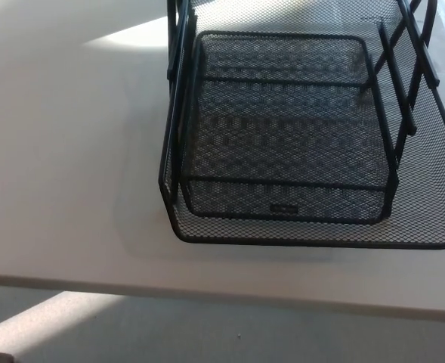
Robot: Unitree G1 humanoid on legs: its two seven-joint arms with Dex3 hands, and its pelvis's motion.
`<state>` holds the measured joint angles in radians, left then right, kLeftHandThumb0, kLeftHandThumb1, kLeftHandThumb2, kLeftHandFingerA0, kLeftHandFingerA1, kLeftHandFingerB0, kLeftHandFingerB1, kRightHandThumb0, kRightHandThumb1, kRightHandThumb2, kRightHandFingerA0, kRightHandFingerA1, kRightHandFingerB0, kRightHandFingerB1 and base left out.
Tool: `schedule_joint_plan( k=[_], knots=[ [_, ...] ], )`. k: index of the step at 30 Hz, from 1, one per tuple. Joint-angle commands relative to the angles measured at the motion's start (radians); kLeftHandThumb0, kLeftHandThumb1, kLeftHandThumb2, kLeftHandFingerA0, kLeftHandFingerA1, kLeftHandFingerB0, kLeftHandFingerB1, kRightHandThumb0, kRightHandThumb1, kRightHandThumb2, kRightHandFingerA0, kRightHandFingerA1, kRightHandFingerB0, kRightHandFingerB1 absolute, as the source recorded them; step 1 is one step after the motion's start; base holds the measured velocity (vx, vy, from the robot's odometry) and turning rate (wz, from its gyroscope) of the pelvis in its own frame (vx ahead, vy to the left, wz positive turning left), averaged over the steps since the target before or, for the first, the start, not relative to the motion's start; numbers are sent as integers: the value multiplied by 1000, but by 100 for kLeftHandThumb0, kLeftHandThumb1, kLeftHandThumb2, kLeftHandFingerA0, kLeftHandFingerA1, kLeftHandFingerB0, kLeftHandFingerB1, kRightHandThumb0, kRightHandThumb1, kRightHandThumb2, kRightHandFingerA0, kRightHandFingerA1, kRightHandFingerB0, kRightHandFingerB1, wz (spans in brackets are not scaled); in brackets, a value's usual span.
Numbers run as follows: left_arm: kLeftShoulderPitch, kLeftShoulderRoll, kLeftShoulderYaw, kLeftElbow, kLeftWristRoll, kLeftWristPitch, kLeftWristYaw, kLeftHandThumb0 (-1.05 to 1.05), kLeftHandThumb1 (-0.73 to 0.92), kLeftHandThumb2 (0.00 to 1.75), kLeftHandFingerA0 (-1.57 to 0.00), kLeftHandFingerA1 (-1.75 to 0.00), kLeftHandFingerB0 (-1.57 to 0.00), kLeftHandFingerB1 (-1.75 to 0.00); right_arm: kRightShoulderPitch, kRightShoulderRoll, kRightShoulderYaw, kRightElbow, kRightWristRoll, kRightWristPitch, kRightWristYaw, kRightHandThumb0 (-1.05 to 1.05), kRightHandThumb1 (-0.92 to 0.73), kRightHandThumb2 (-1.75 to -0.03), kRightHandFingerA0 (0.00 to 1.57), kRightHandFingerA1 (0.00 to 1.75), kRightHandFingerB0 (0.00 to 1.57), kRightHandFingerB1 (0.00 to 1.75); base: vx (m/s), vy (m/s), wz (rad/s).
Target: A balck drawer is kept on the middle of the table and the robot uses its right hand to push it back away from the robot
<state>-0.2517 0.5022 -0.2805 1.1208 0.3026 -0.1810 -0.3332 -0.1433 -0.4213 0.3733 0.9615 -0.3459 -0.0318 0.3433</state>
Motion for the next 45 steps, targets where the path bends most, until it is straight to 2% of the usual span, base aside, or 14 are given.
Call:
schedule_joint_plan(
  k=[1,16,18,20,21,24,25,28,29,32,35,41,44,45],
  knots=[
    [-17,40,-29,38,29,-79,-90,-55,72,63,-45,-38,-30,-32,-7,-44,32,2,-29,-15,92,-50,-76,-63,50,42,41,36,0,0,0],
    [-29,36,-30,69,29,-99,-92,-56,72,62,-46,-38,-30,-32,2,-49,30,-16,-36,-15,90,-51,-75,-63,52,42,41,35,0,0,0],
    [-31,37,-30,72,31,-101,-92,-56,72,62,-46,-38,-31,-32,19,-55,23,-54,-37,-17,68,-52,-74,-62,53,43,36,34,0,0,0],
    [-31,39,-34,70,36,-101,-86,-57,72,63,-45,-38,-30,-32,95,-97,10,-238,-49,-1,52,-52,-76,-63,49,41,38,34,0,0,0],
    [-28,38,-26,71,27,-105,-87,-56,71,62,-47,-39,-32,-32,177,-145,-22,-442,-44,31,73,-51,-77,-63,46,39,36,34,0,0,0],
    [-25,38,-21,69,23,-111,-79,-56,74,62,-47,-37,-30,-31,288,-209,-87,-717,-24,59,117,-52,-77,-61,46,38,36,32,0,0,0],
    [-19,39,-11,62,12,-122,-74,-57,72,62,-42,-37,-24,-30,359,-244,-147,-893,10,63,154,-56,-78,-62,46,37,36,32,0,0,0],
    [-15,37,-4,57,5,-125,-67,-57,72,62,-42,-37,-23,-30,424,-270,-209,-1049,45,52,189,-57,-78,-64,46,38,37,33,0,0,0],
    [-12,36,0,53,2,-134,-61,-57,72,62,-41,-36,-23,-29,479,-284,-271,-1197,89,52,226,-57,-78,-63,46,37,37,34,0,0,0],
    [-11,32,10,51,-8,-140,-59,-57,71,62,-43,-38,-25,-30,547,-293,-347,-1415,153,86,292,-55,-73,-63,48,38,37,34,0,0,0],
    [-12,31,14,51,-15,-141,-66,-57,71,62,-46,-39,-27,-31,595,-294,-389,-1576,200,95,332,-54,-76,-63,50,38,39,34,0,0,0],
    [-17,36,5,53,-4,-139,-70,-57,72,62,-43,-38,-28,-31,638,-293,-433,-1729,233,100,365,-55,-72,-63,47,39,37,34,0,0,0],
    [-20,36,-3,52,6,-132,-64,-57,71,62,-46,-38,-31,-32,636,-321,-448,-1794,269,81,404,-56,-77,-63,49,39,38,34,0,0,0],
    [-20,35,-4,52,7,-132,-62,-57,71,62,-45,-38,-31,-32,634,-328,-447,-1804,280,77,413,-57,-74,-64,48,40,36,34,0,0,0]
  ],
)
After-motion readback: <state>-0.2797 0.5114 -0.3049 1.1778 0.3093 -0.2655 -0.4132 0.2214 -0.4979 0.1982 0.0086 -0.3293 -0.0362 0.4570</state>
